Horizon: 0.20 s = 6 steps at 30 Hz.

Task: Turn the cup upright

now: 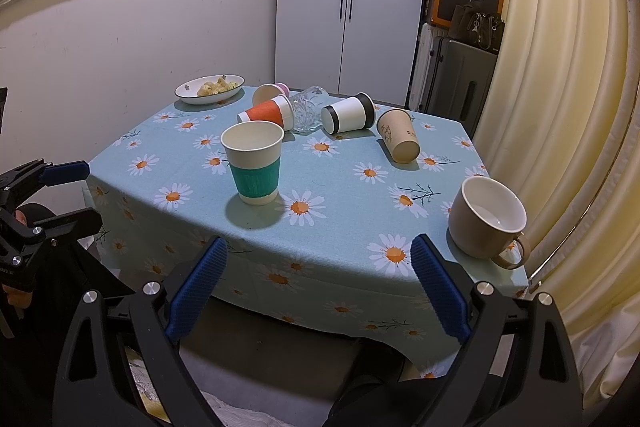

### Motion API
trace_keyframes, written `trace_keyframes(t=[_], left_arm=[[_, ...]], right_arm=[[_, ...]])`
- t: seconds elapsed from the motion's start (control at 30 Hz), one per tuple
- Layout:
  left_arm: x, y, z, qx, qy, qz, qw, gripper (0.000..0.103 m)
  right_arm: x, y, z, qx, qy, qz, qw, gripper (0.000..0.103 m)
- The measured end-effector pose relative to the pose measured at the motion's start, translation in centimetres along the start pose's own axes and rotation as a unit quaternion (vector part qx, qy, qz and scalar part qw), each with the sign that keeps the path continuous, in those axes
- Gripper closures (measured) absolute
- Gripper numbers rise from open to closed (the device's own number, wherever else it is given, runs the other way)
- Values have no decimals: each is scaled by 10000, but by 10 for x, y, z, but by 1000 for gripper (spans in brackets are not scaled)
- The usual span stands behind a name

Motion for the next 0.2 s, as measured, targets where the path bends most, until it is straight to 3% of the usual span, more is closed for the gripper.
trace_keyframes(t=[0.2], left_arm=[[-2, -1, -1, -13, -5, -4, 10000, 6]], right_arm=[[0, 0, 0, -5, -1, -3, 10000, 11]])
Point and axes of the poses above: each gripper's, at about its wrist camera, not at the fingertips, and z roughly against the way its jaws point, x to its right, y to its top, the point moved 9 cm from there along -z, roughly the way its jaws point, and after that the axes turned 14 degrees about x, right-handed, at the moved point
